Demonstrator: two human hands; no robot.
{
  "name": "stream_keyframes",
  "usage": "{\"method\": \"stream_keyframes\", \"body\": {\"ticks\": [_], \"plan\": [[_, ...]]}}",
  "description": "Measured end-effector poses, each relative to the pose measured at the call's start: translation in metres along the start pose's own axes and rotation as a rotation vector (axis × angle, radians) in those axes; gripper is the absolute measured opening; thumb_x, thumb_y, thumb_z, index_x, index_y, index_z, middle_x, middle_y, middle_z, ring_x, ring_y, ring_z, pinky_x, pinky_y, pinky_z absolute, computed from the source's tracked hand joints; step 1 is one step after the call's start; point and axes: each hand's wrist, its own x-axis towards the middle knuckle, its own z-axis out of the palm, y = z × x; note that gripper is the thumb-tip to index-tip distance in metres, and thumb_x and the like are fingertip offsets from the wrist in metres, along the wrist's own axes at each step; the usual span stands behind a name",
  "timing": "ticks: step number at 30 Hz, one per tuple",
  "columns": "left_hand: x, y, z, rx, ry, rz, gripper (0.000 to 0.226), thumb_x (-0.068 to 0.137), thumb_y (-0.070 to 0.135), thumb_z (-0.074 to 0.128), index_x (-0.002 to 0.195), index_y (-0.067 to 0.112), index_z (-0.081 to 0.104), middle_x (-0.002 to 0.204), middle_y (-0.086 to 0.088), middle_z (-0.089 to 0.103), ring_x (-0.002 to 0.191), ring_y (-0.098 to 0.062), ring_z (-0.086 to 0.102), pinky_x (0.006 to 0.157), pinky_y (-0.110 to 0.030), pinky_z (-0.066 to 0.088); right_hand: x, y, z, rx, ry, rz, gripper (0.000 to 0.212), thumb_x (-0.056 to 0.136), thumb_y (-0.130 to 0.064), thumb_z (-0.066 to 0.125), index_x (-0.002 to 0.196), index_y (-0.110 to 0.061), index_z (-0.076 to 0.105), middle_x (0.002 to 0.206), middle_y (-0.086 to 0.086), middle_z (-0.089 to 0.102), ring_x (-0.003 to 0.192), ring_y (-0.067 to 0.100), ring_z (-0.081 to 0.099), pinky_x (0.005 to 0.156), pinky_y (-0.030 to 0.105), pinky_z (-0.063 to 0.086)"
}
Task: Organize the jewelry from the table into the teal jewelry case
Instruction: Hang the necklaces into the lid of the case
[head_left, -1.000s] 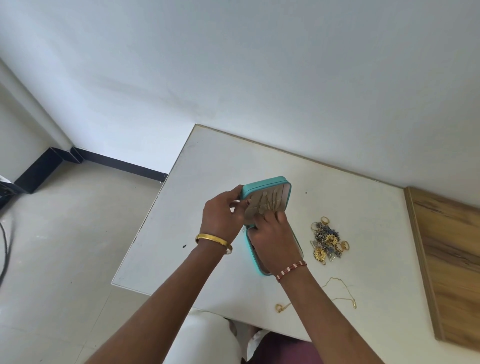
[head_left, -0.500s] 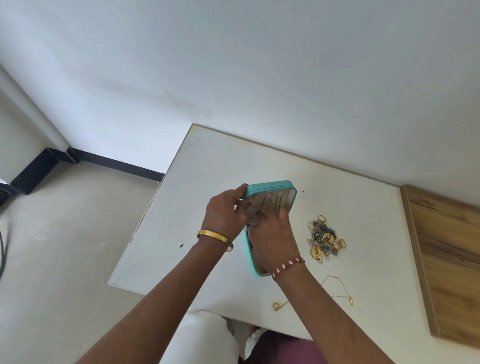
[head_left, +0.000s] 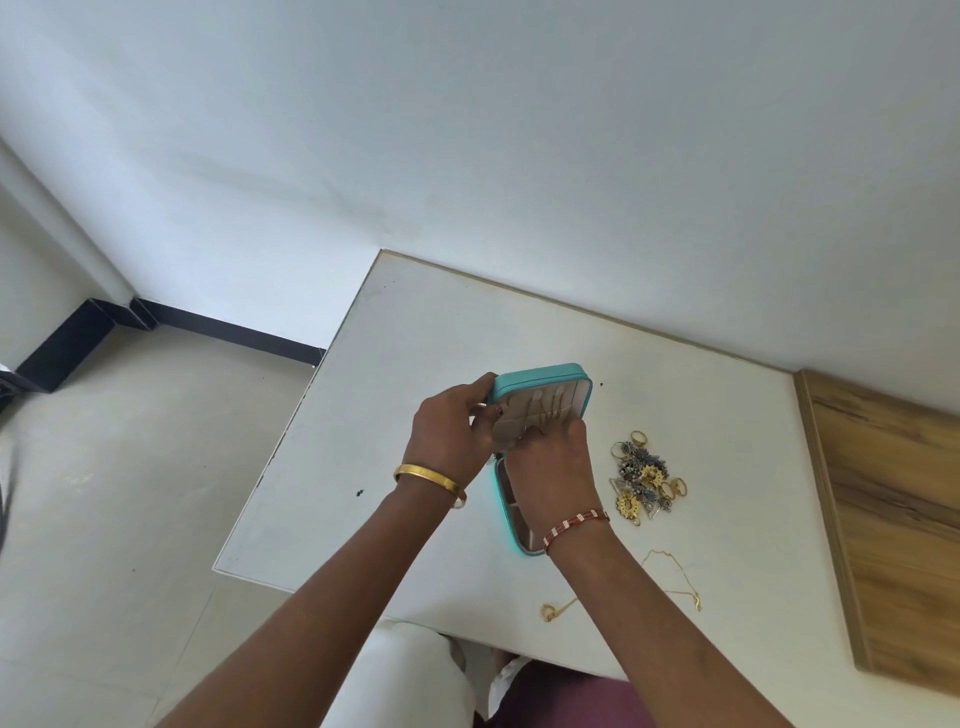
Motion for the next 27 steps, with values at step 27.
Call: {"method": "stream_keyframes", "body": {"ticks": [27], "plan": [[-0.002, 0.001, 0.004, -0.037, 0.036, 0.015, 0.036, 0.085, 0.01, 0.059, 0.121, 0.013, 0.059, 0.112, -0.008, 0.068, 0.101, -0.023, 0.064, 0.092, -0.028, 0.046, -0.013, 0.033, 0.011, 1.208, 0.121, 0.589, 0.015, 0.084, -0.01, 0.063, 0.094, -0.003, 0.071, 0.089, 0.012, 0.072, 0.078, 0.018, 0.065, 0.069, 0.023, 0.05]]}}
